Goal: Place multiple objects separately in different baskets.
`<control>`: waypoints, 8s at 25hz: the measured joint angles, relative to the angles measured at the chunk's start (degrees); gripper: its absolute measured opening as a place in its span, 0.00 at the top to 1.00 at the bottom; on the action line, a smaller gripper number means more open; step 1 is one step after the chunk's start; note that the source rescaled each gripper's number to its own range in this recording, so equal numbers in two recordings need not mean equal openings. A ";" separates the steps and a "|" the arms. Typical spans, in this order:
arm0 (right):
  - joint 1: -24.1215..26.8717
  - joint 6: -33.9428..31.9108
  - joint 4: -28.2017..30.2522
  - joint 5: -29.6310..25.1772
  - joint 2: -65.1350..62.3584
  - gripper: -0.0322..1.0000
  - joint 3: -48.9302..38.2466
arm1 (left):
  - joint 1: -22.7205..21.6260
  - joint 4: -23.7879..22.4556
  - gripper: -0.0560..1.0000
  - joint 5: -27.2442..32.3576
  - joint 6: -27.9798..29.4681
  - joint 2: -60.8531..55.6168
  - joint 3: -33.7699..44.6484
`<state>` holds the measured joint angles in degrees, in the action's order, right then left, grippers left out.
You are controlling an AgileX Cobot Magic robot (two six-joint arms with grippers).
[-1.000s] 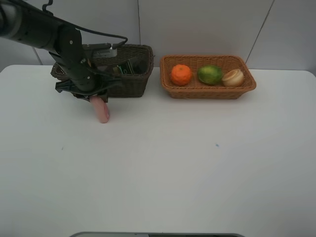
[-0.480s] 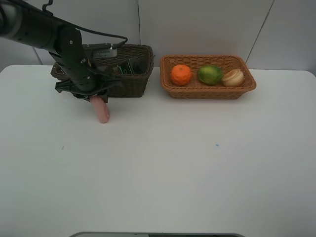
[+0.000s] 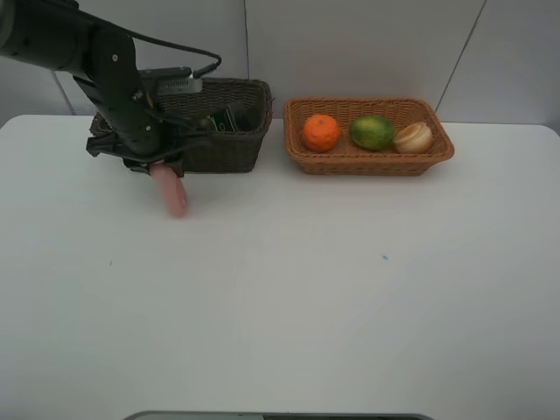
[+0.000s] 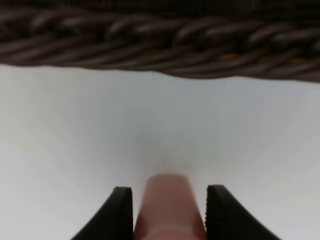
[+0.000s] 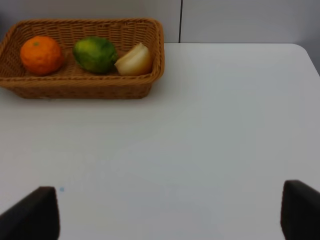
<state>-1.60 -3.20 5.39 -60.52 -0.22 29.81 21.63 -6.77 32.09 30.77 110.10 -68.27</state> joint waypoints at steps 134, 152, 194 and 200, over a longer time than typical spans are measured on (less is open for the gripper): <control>0.00 0.00 0.00 0.00 0.00 0.13 0.00 | -12.76 2.67 0.03 25.75 -24.03 -81.13 23.77; 0.00 0.00 0.00 0.00 0.00 0.13 0.00 | -12.76 5.55 0.03 29.24 -27.51 -108.95 39.26; 0.00 0.00 0.00 0.00 0.00 0.13 0.00 | -17.32 7.62 0.03 29.09 -30.06 -110.52 39.32; 0.00 0.00 0.00 0.00 0.00 0.13 0.00 | -17.32 7.62 0.03 29.09 -30.06 -110.52 39.32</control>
<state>-1.60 -3.20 5.39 -60.52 -0.22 29.81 4.31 0.84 61.18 0.71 -0.42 -28.95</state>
